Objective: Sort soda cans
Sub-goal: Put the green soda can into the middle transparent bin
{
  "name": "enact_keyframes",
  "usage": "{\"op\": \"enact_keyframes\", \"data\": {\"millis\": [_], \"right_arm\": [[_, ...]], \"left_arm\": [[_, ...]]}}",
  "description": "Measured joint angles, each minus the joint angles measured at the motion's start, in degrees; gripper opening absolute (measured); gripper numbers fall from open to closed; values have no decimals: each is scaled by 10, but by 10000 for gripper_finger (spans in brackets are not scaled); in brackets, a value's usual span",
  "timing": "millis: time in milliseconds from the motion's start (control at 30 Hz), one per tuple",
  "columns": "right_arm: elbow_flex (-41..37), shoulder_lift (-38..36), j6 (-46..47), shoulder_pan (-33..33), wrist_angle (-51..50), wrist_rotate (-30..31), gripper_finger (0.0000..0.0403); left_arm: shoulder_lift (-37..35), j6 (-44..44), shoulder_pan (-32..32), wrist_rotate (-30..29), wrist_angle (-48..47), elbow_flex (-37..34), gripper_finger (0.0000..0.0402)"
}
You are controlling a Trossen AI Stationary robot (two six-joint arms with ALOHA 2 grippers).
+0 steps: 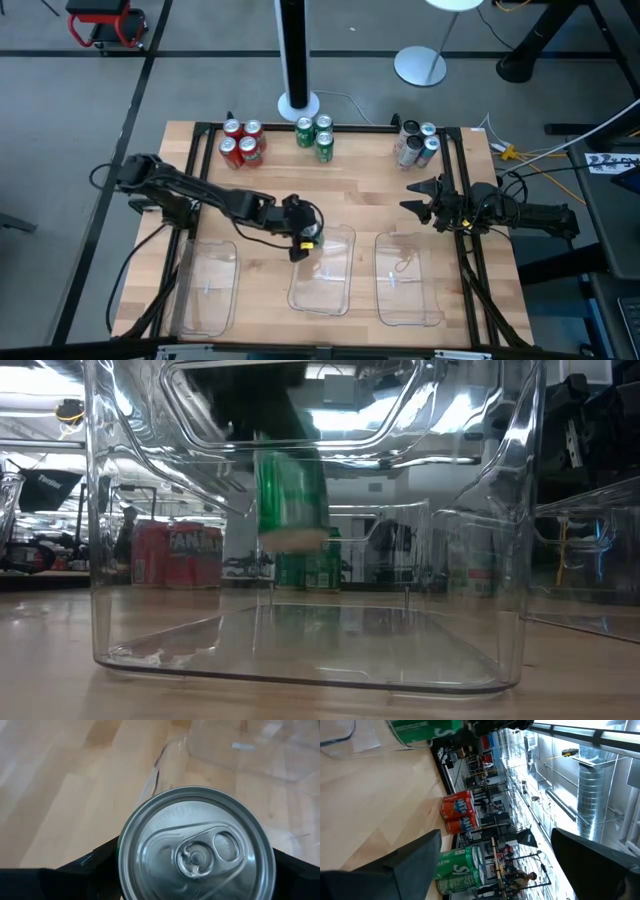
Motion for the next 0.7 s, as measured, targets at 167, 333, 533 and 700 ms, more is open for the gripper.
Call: {"op": "enact_keyframes", "data": {"millis": [167,333,533,700], "right_arm": [[0,0,1,0,0,0,376],[0,0,1,0,0,0,376],[0,0,1,0,0,0,376],[0,0,1,0,0,0,376]], "left_arm": [[30,1,8,7,0,0,299],[52,14,8,14,7,2,299],[52,27,8,17,7,2,299],[52,29,7,18,4,2,332]]}}
